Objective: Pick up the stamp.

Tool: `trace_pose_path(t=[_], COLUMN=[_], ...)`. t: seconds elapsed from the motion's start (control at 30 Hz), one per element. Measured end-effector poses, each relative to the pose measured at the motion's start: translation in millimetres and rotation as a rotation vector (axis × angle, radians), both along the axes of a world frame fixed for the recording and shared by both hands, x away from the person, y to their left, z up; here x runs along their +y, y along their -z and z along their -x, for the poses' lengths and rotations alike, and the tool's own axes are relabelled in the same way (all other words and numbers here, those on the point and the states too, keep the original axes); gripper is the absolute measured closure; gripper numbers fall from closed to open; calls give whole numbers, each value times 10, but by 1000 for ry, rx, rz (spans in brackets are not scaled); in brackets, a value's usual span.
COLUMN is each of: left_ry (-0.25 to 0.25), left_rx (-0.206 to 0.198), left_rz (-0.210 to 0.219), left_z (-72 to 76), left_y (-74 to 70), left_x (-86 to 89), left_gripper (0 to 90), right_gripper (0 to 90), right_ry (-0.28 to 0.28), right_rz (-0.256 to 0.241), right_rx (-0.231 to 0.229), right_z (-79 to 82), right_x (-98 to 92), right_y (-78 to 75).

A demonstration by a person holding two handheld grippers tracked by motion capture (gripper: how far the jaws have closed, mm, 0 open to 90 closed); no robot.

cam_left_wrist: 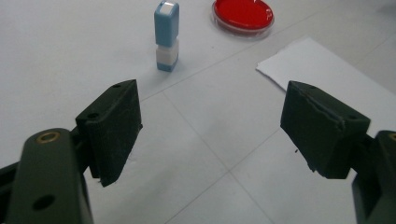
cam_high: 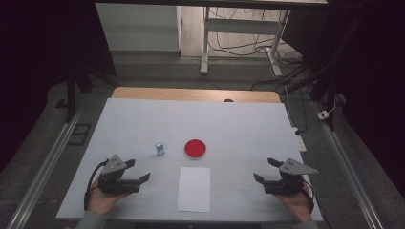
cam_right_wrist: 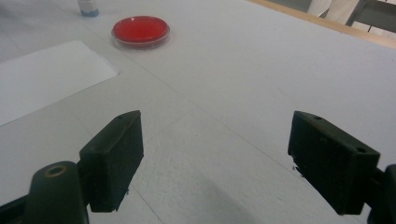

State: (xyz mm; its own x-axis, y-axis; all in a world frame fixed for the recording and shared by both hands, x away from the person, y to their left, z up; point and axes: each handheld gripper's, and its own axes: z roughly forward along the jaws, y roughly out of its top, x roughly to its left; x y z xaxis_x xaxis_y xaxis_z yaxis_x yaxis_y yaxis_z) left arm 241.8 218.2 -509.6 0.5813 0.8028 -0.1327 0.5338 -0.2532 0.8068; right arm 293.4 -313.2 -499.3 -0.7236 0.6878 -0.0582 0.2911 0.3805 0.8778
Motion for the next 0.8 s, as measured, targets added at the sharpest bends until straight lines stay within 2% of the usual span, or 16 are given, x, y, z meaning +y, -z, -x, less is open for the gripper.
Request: trace_pose_path(t=[0.13,0.2,0.4,0.47,0.53,0.6,0.67,0.8], left_ry=[5,4,15,31,44,38,30,31], left_rx=[-1,3,-19,-27,-26,-22,-28,-30], left_rz=[-16,-24,-19,-31,-32,-28,-37,-36], left_z=[37,65,107,118,133,151,150,138], left_y=[-16,-6,-24,-5,21,46,47,35], left_x=[-4,16,41,36,48,70,76,84], left_gripper=[206,205,210,217,217,217,227,229], right_gripper=[185,201,217,221,222,222,227,234], right_ry=[-11,-31,-30,-31,-30,-28,-11,-6], right_rz=[6,44,33,53,46,47,24,28], right_rx=[10,3,12,5,6,5,12,3], right_z=[-9,-18,4,4,-5,-13,-17,-12], right_x=[-9,22,81,117,134,137,149,154], right_y=[5,23,28,22,15,6,1,4])
